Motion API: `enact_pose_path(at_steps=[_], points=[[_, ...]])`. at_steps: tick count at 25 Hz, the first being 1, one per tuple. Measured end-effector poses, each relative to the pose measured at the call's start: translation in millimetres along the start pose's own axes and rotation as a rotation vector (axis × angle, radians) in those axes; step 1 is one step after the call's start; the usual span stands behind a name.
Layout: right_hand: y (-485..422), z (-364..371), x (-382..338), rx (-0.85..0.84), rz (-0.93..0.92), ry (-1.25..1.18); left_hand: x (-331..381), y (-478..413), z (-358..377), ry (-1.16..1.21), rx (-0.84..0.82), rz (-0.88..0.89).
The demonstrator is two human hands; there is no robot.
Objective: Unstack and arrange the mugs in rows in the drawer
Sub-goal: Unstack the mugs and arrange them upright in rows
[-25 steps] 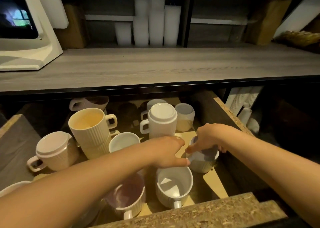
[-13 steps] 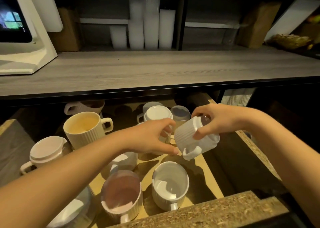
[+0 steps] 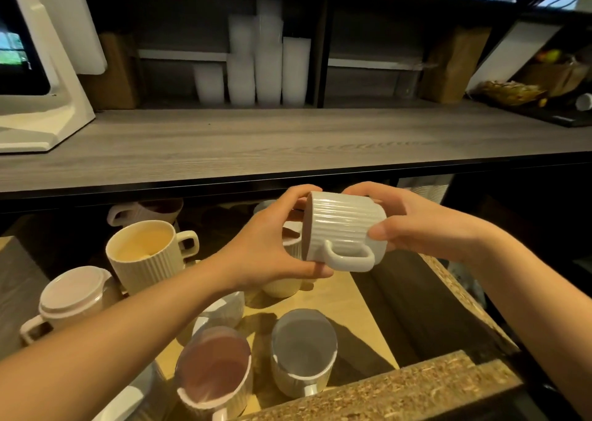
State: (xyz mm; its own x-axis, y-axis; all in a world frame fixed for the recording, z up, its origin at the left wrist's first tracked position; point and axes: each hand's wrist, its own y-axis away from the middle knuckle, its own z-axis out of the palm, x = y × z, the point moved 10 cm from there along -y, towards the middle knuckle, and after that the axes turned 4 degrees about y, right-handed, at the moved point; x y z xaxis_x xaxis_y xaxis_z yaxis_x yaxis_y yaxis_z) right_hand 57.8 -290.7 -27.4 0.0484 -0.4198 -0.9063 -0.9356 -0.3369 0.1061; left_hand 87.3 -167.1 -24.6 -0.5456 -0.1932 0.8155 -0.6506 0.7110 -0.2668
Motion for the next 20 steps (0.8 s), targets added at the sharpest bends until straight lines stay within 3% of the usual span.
enact_pose_path(at_steps=[5, 10, 14, 20], points=[[-0.7, -0.9, -9.3, 0.025, -0.031, 0.133, 8.4, -1.8, -9.5, -0.050, 0.041, 0.033], [-7.8, 12.3, -30.5, 0.063, -0.061, 0.461, 12.7, -0.5, -8.0, -0.151, 0.059, 0.011], [-10.8, 10.9, -35.3, 0.127, -0.031, 0.534, 12.6, -0.5, -11.5, -0.095, 0.100, -0.021], [-8.1, 12.9, -24.5, 0.057, 0.039, 0.668, 9.6, -1.0, 0.5, 0.004, 0.075, -0.032]])
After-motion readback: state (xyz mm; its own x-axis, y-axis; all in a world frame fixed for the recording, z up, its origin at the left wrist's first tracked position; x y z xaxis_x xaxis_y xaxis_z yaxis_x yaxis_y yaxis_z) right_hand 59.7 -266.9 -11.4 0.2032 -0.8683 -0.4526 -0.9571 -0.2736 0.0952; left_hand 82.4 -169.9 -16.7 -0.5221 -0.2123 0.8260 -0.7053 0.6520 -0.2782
